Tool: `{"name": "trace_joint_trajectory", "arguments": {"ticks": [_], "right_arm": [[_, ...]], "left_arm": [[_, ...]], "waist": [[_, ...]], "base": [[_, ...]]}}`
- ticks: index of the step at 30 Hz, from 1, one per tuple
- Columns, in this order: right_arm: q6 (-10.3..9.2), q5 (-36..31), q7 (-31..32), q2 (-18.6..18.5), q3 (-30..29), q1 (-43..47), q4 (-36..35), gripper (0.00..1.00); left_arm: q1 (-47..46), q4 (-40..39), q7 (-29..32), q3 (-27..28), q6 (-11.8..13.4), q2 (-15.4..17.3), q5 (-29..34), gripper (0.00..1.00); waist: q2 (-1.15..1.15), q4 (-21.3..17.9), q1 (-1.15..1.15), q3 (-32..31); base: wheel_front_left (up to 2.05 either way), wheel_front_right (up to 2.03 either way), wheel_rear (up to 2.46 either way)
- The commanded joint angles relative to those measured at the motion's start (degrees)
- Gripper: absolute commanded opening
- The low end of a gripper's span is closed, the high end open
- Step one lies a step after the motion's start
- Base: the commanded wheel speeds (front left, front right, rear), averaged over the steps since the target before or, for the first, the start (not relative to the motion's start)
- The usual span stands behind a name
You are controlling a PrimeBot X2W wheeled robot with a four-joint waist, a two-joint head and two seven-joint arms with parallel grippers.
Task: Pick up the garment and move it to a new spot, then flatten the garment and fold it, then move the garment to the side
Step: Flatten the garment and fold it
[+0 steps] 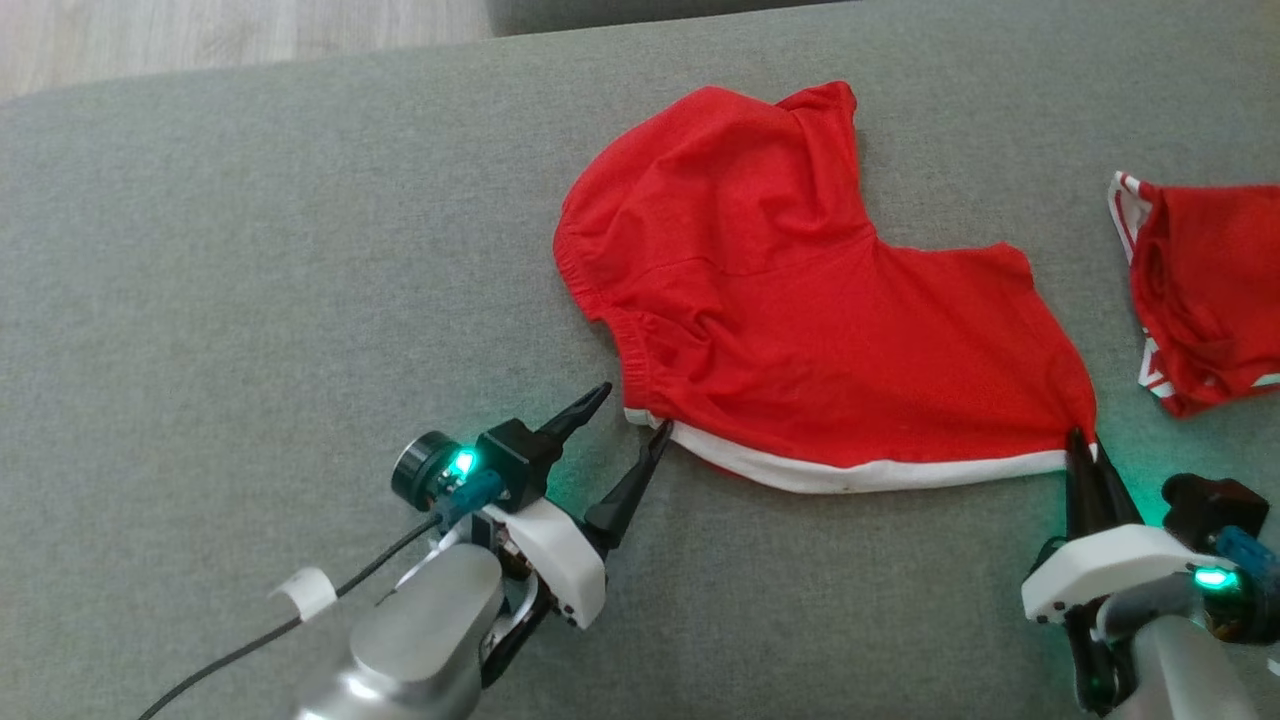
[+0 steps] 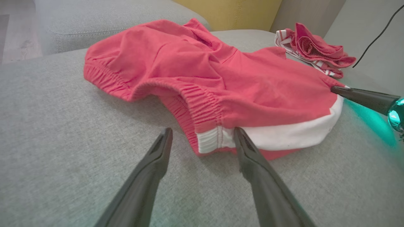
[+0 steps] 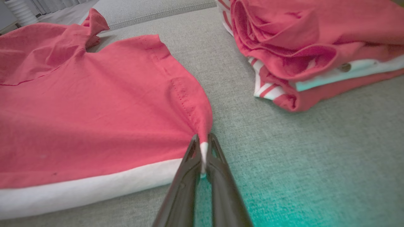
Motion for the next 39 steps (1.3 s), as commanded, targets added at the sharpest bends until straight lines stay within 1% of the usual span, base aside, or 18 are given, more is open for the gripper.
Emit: {"name": "trace_joint_trajectory", "arguments": {"ticks": [1, 5, 6, 7, 8, 12, 16, 21, 25, 29, 33, 35, 36, 37, 39], "right_arm": [[-0.04, 0.2, -0.5, -0.4, 1.6, -1.5, -1.2, 0.00], [-0.04, 0.2, -0.6, -0.4, 2.5, -1.8, -1.3, 0.00], [-0.04, 0.2, -0.6, -0.4, 2.5, -1.9, -1.3, 0.00], [-0.04, 0.2, -0.6, -0.4, 2.6, -1.9, -1.3, 0.00], [-0.04, 0.2, -0.6, -0.4, 2.5, -1.9, -1.3, 0.00], [-0.04, 0.0, -0.7, -0.4, 2.3, -1.9, -1.2, 0.00], [-0.04, 0.4, -1.0, -0.4, 2.3, -1.6, -1.7, 0.00], [-0.04, 4.4, -1.1, -0.4, 3.9, -1.7, -4.1, 0.00], [-0.04, 8.4, 0.3, -0.8, 6.2, -3.0, -8.6, 0.00], [-0.04, 11.7, 2.0, -2.7, 8.7, -6.2, -14.6, 0.00], [-0.04, 14.9, 4.4, -4.4, 10.0, -11.5, -19.7, 0.00], [-0.04, 15.4, 4.9, -4.8, 10.4, -13.0, -20.6, 0.00], [-0.04, 15.8, 5.9, -5.8, 11.6, -16.0, -21.8, 0.00], [-0.04, 15.8, 5.9, -5.8, 11.6, -16.0, -21.8, 0.00], [-0.04, 15.8, 6.7, -6.7, 12.9, -18.8, -22.7, 0.00]], "left_arm": [[-2.5, -0.9, -0.8, 0.7, 0.1, 1.2, -0.7, 1.00], [-4.0, -0.1, -1.3, -1.6, 0.1, 1.6, -2.8, 1.00], [-4.3, -0.2, -1.4, -2.3, 0.1, 1.6, -3.2, 0.83], [-4.5, -0.3, -1.4, -3.1, 0.1, 1.7, -3.6, 0.25], [-4.7, -0.4, -1.5, -3.7, 0.1, 1.9, -4.0, 0.00], [-5.2, -0.3, -2.1, -4.8, 0.1, 2.6, -5.0, 0.00], [-5.3, 0.2, -2.4, -5.3, 0.1, 3.6, -4.4, 0.00], [-5.0, -1.0, -2.6, -4.5, 0.3, 5.4, -3.5, 0.00], [-6.2, -3.4, -2.7, -3.3, 0.5, 7.6, -3.3, 0.00], [-10.0, -6.0, -1.3, -1.8, 0.5, 10.4, -3.4, 0.00], [-16.4, -8.1, 1.5, 0.4, 0.6, 12.9, -3.7, 0.00], [-18.1, -8.4, 2.4, 1.1, 0.5, 13.3, -4.2, 0.00], [-21.4, -8.9, 4.0, 2.2, 0.5, 14.1, -4.9, 0.00], [-21.4, -8.9, 4.0, 2.2, 0.5, 14.1, -4.9, 0.00], [-24.6, -9.1, 5.2, 3.1, 0.4, 14.8, -5.3, 0.00]], "waist": [[0.00, -0.2, 0.00, 0.1], [0.00, -0.8, 0.00, 0.5], [0.00, -0.9, 0.00, 0.5], [0.00, -0.9, 0.00, 0.6], [0.00, -0.9, 0.00, 0.6], [0.00, -0.5, 0.00, 0.2], [0.00, 0.6, 0.00, -1.0], [0.00, 1.9, 0.00, -3.7], [0.00, 2.8, 0.00, -5.9], [0.00, 3.3, 0.00, -8.0], [0.00, 3.4, 0.00, -10.2], [0.00, 3.3, 0.00, -10.8], [0.00, 3.1, 0.00, -12.0], [0.00, 3.1, 0.00, -12.0], [0.00, 2.9, 0.00, -13.1]], "base": [[0.00, 0.00, 0.00], [0.00, 0.00, 0.00], [0.00, 0.00, 0.00], [0.00, 0.00, 0.00], [0.00, 0.00, 0.00], [0.00, 0.00, 0.00], [0.00, 0.00, 0.00], [0.00, 0.00, 0.00], [0.00, 0.00, 0.00], [0.00, 0.00, 0.00], [0.00, 0.00, 0.00], [0.00, 0.00, 0.00], [0.00, 0.00, 0.00], [0.00, 0.00, 0.00], [0.00, 0.00, 0.00]]}}
